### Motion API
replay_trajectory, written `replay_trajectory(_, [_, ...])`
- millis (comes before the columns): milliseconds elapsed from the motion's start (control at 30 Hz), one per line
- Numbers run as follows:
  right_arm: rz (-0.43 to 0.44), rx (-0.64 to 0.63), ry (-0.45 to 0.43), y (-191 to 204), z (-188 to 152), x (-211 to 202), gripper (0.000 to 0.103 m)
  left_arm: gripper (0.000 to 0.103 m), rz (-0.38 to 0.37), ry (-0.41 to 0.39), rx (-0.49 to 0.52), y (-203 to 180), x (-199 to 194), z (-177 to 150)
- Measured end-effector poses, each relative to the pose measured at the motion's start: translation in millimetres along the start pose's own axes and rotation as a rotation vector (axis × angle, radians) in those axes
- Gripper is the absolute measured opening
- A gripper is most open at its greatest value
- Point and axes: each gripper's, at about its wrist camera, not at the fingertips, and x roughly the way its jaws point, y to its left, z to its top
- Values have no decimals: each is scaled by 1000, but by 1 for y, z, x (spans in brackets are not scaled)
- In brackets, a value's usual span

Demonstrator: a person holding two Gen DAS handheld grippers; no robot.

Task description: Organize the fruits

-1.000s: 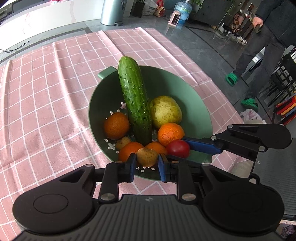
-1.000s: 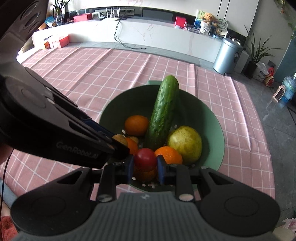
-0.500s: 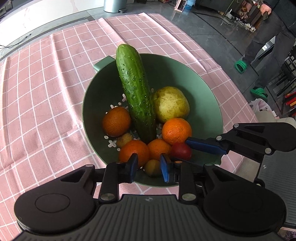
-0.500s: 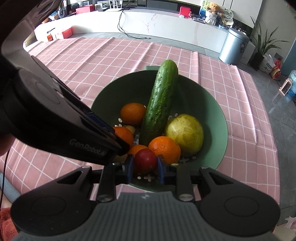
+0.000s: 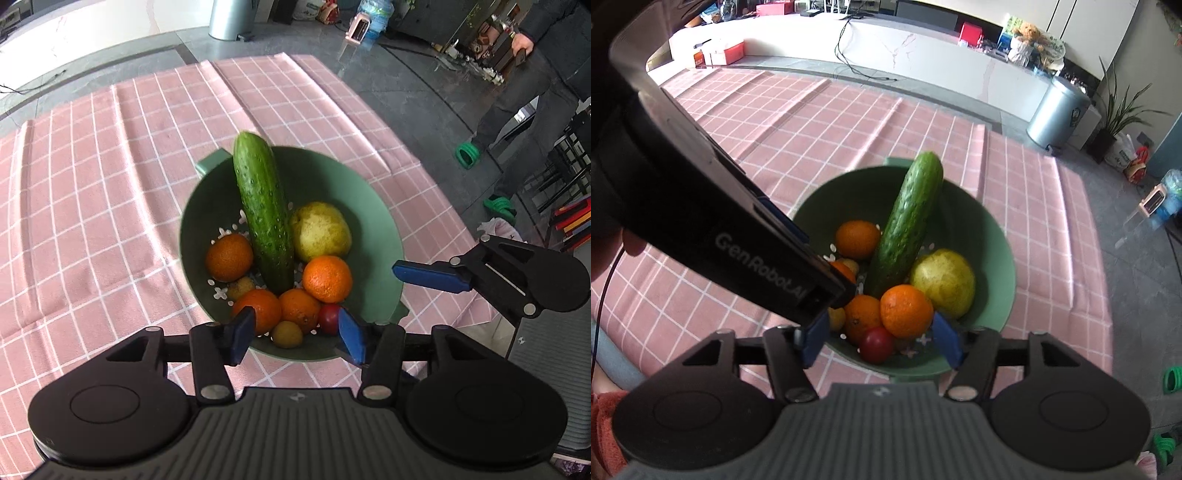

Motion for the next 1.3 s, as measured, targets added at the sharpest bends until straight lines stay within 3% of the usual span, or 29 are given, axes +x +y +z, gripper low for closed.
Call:
replay_trajectory(133, [-31,-14,-13,6,8,-19,65,64,-6,-79,1,1,-29,-4])
replay_trajectory(200, [-53,-4,-32,8,10,-30,76,64,3,-140,16,0,-46,-8])
replay_trajectory(267, [-67,30,-75,10,12,-42,79,64,25,-208,41,-3,-64,-14])
replay_trajectory(400, [-71,153,-162,13,11,-63,82,66,111,-353,103,-7,-100,-35])
replay_trajectory(467, [-80,218,-219,18,8,-74,88,67,176,-419,120,-8,-116,-45])
replay_trajectory(600, [-83,335,-314,35,0,-91,88,68,321,-520,138,-11,-145,-66])
replay_trajectory(700, [-85,369,-398,52,-6,-106,92,77,361,-597,129,-7,-162,-86])
replay_trajectory(800, [-106,378,-495,68,-18,-122,96,78,409,-665,108,-3,-172,-106])
replay_trajectory(900, [-145,393,-572,85,-31,-133,96,86,477,-696,105,0,-174,-124])
replay_trajectory(1000, [-162,413,-592,101,-44,-132,99,89,547,-693,119,2,-163,-141])
replay_trajectory(1300, [-202,373,-530,147,-81,-97,99,89,611,-643,120,7,-122,-181])
